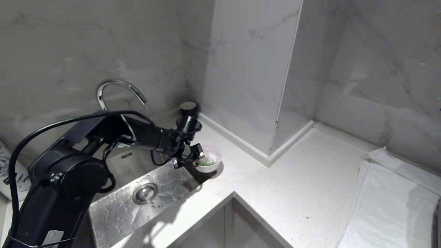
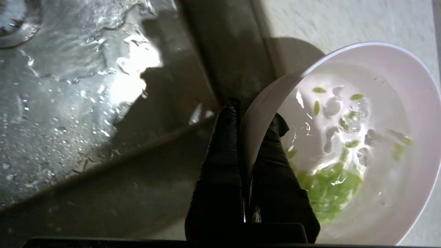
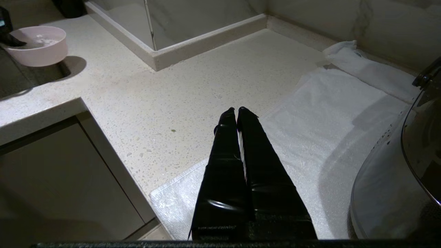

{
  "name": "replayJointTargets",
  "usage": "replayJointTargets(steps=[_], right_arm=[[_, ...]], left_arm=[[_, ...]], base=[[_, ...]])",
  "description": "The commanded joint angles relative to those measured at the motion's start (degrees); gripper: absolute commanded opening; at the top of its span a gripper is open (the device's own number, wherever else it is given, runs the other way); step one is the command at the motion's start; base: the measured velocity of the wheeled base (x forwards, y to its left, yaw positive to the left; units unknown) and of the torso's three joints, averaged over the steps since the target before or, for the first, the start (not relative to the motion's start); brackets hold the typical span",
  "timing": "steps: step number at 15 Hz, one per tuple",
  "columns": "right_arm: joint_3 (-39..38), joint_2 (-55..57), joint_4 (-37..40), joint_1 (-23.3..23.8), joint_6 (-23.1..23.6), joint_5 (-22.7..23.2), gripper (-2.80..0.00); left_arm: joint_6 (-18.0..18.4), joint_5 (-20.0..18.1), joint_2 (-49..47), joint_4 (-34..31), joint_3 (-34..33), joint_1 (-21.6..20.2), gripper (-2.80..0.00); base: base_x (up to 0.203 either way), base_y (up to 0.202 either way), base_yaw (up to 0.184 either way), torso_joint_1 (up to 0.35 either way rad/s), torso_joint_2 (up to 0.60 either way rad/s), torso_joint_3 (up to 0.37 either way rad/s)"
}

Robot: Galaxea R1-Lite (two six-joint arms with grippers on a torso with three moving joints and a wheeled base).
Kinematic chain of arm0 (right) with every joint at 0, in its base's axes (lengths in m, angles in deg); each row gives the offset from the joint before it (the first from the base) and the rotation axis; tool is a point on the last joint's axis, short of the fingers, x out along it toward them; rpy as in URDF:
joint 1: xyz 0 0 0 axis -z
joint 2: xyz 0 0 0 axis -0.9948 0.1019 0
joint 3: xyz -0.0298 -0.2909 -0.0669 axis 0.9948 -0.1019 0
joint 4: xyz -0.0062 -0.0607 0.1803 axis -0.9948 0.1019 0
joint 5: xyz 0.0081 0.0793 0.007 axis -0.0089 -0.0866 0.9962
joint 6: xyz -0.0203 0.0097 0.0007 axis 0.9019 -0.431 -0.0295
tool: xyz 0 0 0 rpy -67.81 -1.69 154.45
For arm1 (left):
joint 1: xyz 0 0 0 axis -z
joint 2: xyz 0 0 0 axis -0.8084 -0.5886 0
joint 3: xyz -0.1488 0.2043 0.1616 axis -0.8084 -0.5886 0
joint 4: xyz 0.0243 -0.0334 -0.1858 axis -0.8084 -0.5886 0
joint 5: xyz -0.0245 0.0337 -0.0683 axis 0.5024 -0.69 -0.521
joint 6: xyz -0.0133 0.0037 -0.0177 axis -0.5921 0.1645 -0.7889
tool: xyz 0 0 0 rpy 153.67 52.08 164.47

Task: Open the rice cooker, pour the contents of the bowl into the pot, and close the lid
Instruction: Place the bowl on the table

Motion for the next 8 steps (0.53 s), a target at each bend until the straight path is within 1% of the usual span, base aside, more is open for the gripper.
replayJointTargets(steps=[1,2,4,8], right_arm=[[0.0,0.0,0.0,0.0,0.0,0.0,-2.8],[0.0,0.0,0.0,0.0,0.0,0.0,-2.8],[0.0,0.0,0.0,0.0,0.0,0.0,-2.8],[0.0,0.0,0.0,0.0,0.0,0.0,-2.8]], left_arm=[[-0.2,0.1,-0.2,-0.3,0.1,3.2,-2.8],[-0.2,0.1,-0.4,-0.8,0.2,4.7,-2.8],[-0.3,0.4,-1.4,-3.0,2.7,7.3,-2.8],[-1.9,0.8,-4.6,-7.9,9.6,9.7,-2.8]], base=[[0.0,0.0,0.0,0.0,0.0,0.0],[0.0,0.0,0.0,0.0,0.0,0.0],[0.0,0.0,0.0,0.0,0.0,0.0],[0.0,0.0,0.0,0.0,0.0,0.0]])
